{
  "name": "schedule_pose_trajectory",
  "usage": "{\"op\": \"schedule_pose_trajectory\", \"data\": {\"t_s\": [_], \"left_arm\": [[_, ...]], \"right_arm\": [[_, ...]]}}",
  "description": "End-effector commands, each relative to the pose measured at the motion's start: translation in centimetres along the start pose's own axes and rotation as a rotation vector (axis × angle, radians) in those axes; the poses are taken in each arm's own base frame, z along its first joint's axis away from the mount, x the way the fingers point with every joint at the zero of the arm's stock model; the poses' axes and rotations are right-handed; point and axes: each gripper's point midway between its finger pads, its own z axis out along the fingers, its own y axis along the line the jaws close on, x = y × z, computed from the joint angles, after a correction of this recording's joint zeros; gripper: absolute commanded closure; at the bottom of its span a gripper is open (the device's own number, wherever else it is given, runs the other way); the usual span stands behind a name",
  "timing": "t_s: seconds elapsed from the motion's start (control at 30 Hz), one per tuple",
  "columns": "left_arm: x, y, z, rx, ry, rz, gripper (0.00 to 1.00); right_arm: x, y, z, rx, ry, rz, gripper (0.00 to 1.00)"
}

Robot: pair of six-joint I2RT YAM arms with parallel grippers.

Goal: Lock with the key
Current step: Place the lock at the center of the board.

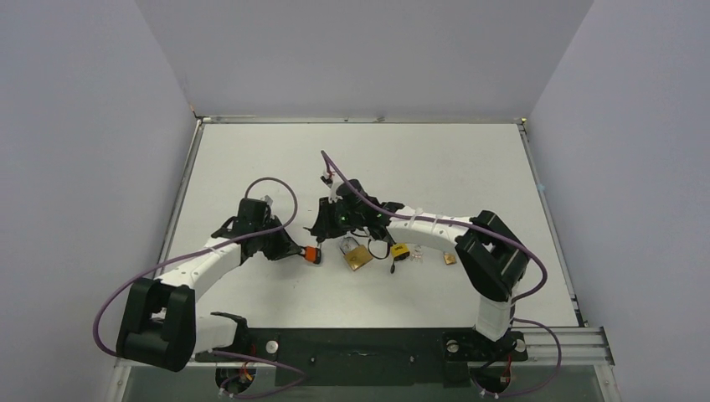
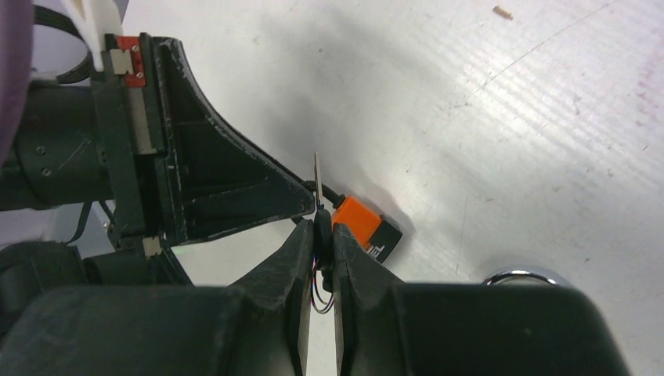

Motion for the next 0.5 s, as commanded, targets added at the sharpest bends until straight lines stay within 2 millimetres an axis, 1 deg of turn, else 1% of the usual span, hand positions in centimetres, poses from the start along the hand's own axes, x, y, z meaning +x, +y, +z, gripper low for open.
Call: {"op": "schedule_pose_trajectory", "data": {"t_s": [0.0,0.07,0.1,0.23,0.27,0.3,0.37,0.47], "left_arm": [[-1.5,1.3,-0.4,-0.104,-0.016,0.109,1.0],[-1.7,2.0,-0.3,-0.147,-0.011,0.112,1.0],[-1.5,2.5,-0.2,-0.166,0.001,0.107,1.0],[-1.8,4.0,0.3,-0.234,0.008,0.086,1.0],[-2.3,4.1,0.4,-0.248,-0.003,0.085,1.0],[-2.3,4.3,0.6,-0.265,0.002,0.076,0.94],[-2.7,4.5,1.0,-0.279,-0.009,0.064,0.88],[-3.1,4.7,1.3,-0.294,-0.033,0.047,0.82]], "right_arm": [[-2.7,0.0,1.0,0.047,-0.067,-0.054,1.0],[-3.0,-0.4,1.7,0.064,-0.071,-0.061,1.0],[-2.6,-1.0,2.0,0.088,-0.052,-0.061,1.0],[-2.2,-2.1,2.9,0.126,-0.035,-0.064,1.0],[-2.1,-2.2,3.0,0.13,-0.033,-0.065,1.0],[-2.0,-2.5,3.2,0.141,-0.031,-0.065,1.0],[-1.8,-2.9,3.5,0.152,-0.027,-0.065,1.0],[-1.4,-3.3,3.9,0.158,-0.016,-0.063,1.0]]}}
